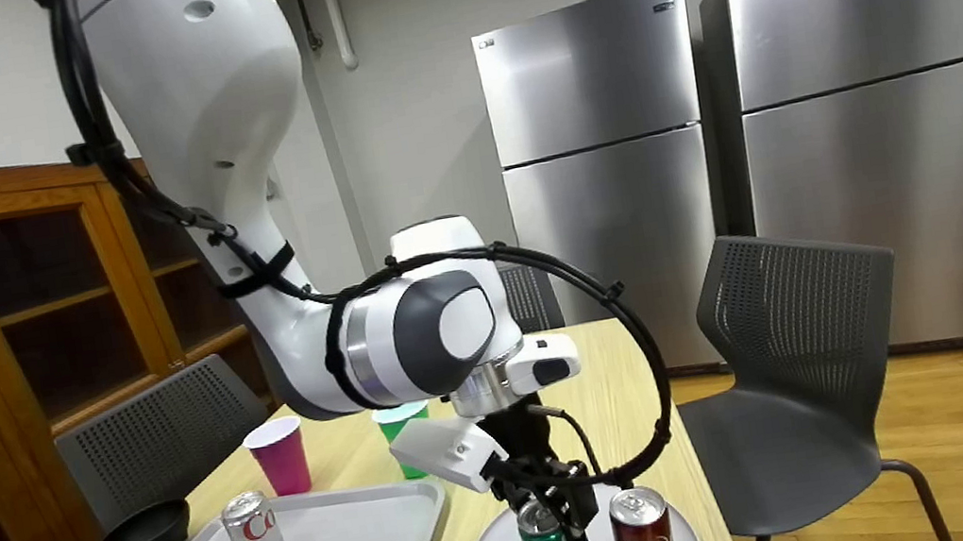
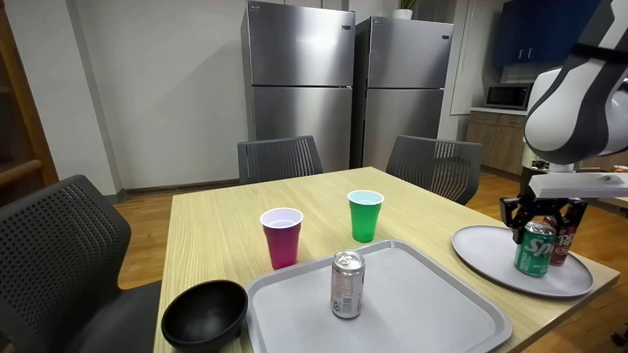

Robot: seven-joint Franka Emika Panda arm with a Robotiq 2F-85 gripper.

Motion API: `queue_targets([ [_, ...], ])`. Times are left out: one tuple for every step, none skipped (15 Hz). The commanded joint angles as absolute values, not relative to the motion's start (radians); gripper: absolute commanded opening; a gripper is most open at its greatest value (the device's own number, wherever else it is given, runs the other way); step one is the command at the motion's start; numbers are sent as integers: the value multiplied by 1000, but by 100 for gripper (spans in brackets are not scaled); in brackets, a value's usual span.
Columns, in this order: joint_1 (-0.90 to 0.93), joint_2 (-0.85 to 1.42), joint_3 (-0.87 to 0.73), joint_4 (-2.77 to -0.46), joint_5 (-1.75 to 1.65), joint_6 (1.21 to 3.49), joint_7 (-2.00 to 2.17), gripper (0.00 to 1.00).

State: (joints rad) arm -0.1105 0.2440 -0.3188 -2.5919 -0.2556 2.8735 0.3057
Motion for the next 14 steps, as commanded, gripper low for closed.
queue_targets([
  [-78,245,-348,-2594,-256,2885,314,39],
  [-75,245,-349,-2595,-254,2884,314,39],
  [-76,240,-345,-2598,-246,2879,309,39],
  [-71,238,-347,-2599,-248,2876,314,39],
  [-73,223,-337,-2608,-236,2865,305,39],
  [-62,211,-344,-2618,-249,2865,313,39],
  [-56,192,-344,-2625,-251,2856,313,39],
  [-49,178,-345,-2629,-255,2845,315,39],
  [-44,161,-344,-2636,-258,2836,313,39],
  [-43,141,-336,-2643,-252,2827,304,39],
  [-35,128,-336,-2648,-258,2823,309,39],
  [-33,111,-327,-2655,-255,2817,303,39],
  [-30,97,-322,-2659,-259,2811,305,39],
  [-28,79,-312,-2663,-259,2805,304,39],
])
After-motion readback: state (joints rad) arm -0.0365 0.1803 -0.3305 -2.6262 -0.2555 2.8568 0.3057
